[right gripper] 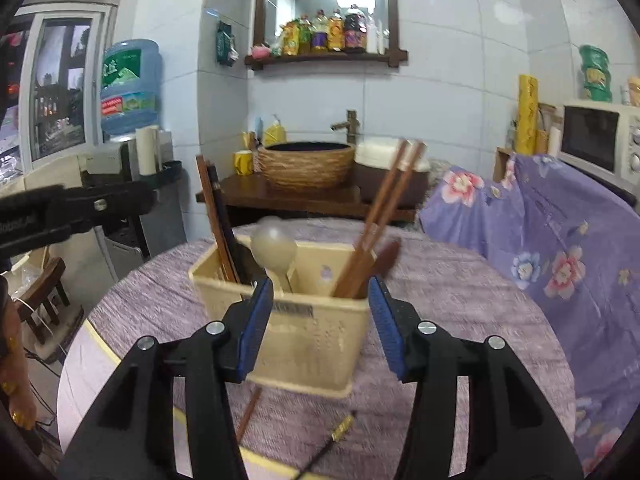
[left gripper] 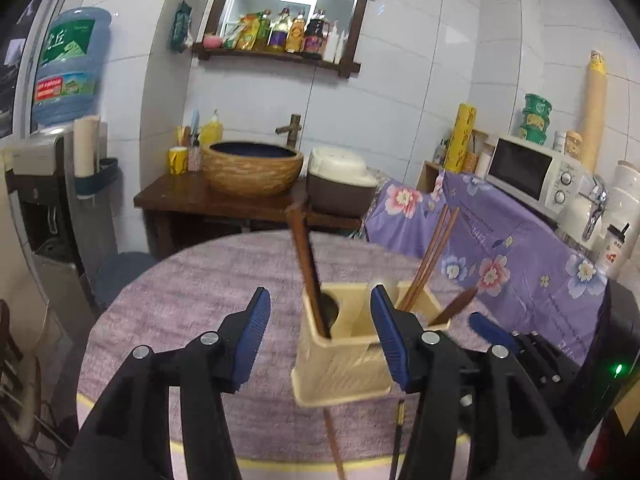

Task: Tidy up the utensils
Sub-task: 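Grasp a brown chopstick with the left gripper while the right grasps a yellow-tipped black chopstick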

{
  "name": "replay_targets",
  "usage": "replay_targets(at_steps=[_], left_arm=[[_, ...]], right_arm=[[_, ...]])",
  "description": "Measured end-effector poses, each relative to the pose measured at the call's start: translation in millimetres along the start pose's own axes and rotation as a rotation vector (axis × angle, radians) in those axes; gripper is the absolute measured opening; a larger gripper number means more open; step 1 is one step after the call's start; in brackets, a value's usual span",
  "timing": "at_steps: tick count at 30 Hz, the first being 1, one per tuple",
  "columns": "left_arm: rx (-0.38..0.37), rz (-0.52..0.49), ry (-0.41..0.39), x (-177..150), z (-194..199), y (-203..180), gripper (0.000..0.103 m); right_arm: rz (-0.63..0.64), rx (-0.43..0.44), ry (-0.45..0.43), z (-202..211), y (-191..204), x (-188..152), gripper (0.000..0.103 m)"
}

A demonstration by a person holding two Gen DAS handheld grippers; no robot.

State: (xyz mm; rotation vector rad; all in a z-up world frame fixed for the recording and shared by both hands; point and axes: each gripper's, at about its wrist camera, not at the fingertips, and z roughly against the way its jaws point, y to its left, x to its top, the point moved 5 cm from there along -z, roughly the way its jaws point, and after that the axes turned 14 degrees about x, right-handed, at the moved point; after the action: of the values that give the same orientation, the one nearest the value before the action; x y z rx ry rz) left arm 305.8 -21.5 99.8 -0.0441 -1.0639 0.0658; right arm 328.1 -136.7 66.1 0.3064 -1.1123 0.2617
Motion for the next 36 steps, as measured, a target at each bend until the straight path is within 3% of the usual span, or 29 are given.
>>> replay_targets(at_steps=[5, 14, 20, 24, 31, 36], left_arm=[[0.029, -0.036, 0.150, -57, -13, 6, 0.053], [-0.024, -0.181, 0.416, -169, -47, -40, 0.048], [0.035, -0.236, 0.433, -185, -52, -48, 0.031], [0.040, -0.233, 0.437, -181, -48, -43, 0.012], [0.078, -0.196, 0.441, -185, -45, -15, 0.010], [0.083, -0.150, 0.445, -186, -44, 5, 0.010]], right_arm=[[-0.093, -0.055, 0.115, 14, -17, -44, 0.050], [-0.231, -0.115, 0.237, 21, -45, -110, 0.050], [-0.253, -0.100, 0.258, 21, -43, -119, 0.050], [-0.267, -0.063, 0.282, 16, -34, -123, 0.050], [-0.335, 0.020, 0.399, -8, -10, -147, 0.050], [-0.309, -0.001, 0.463, -23, 12, -158, 0.050]])
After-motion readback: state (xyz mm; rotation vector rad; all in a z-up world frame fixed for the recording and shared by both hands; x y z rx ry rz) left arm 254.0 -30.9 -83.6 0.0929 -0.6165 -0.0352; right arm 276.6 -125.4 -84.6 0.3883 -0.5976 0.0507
